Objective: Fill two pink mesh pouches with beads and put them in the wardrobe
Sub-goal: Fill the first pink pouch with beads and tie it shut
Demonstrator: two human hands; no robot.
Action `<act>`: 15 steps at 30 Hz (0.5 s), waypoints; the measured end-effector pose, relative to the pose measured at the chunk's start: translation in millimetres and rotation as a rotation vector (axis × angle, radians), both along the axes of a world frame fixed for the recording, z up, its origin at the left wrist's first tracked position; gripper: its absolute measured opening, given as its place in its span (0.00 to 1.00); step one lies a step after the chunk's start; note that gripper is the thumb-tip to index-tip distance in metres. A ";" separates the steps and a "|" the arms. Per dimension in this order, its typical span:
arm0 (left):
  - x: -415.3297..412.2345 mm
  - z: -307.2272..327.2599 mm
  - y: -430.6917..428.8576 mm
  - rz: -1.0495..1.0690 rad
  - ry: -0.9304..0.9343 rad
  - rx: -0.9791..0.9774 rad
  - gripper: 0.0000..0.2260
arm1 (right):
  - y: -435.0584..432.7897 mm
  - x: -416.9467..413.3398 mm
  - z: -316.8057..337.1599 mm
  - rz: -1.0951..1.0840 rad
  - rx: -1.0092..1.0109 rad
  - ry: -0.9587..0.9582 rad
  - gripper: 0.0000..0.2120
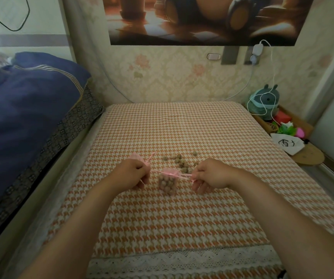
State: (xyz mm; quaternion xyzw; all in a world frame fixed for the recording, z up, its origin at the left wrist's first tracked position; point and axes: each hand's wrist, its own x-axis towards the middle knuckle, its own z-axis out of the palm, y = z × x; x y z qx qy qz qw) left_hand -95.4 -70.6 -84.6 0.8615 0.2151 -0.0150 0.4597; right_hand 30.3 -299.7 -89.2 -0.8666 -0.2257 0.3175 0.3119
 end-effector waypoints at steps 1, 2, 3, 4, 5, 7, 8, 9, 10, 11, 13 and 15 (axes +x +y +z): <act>0.7 0.2 -2.9 0.008 0.002 -0.040 0.16 | 0.6 -0.7 -1.3 -0.021 0.034 0.049 0.09; 1.4 0.6 -5.5 0.023 0.000 -0.089 0.16 | 1.0 -1.3 -1.9 -0.038 0.063 0.081 0.09; 2.3 1.8 -8.2 0.045 -0.006 -0.140 0.16 | 1.6 -1.9 -2.2 -0.053 0.088 0.102 0.09; 3.1 3.1 -9.7 0.065 -0.014 -0.187 0.15 | 2.2 -2.2 -2.7 -0.072 0.109 0.120 0.09; 3.9 4.5 -10.5 0.080 -0.023 -0.225 0.14 | 2.9 -2.7 -3.2 -0.092 0.128 0.140 0.09; 4.7 6.5 -10.5 0.085 -0.030 -0.264 0.14 | 5.4 -5.0 -4.7 -0.135 0.157 0.195 0.08; 4.4 7.2 -10.5 0.081 -0.029 -0.272 0.14 | 7.7 -7.2 -5.4 -0.156 0.175 0.235 0.08; 3.9 7.9 -10.5 0.077 -0.026 -0.278 0.14 | 10.8 -9.7 -6.6 -0.180 0.203 0.283 0.09; 3.2 8.6 -10.3 0.072 -0.021 -0.283 0.13 | 14.1 -12.5 -7.3 -0.207 0.240 0.335 0.09; 2.7 9.1 -10.1 0.067 -0.017 -0.286 0.13 | 17.2 -14.5 -7.8 -0.229 0.277 0.382 0.09; 1.4 10.3 -9.2 0.056 -0.013 -0.281 0.12 | 21.7 -16.3 -7.1 -0.241 0.342 0.433 0.09; 0.3 10.3 -6.7 0.051 -0.008 -0.268 0.12 | 23.1 -14.8 -5.7 -0.218 0.389 0.428 0.07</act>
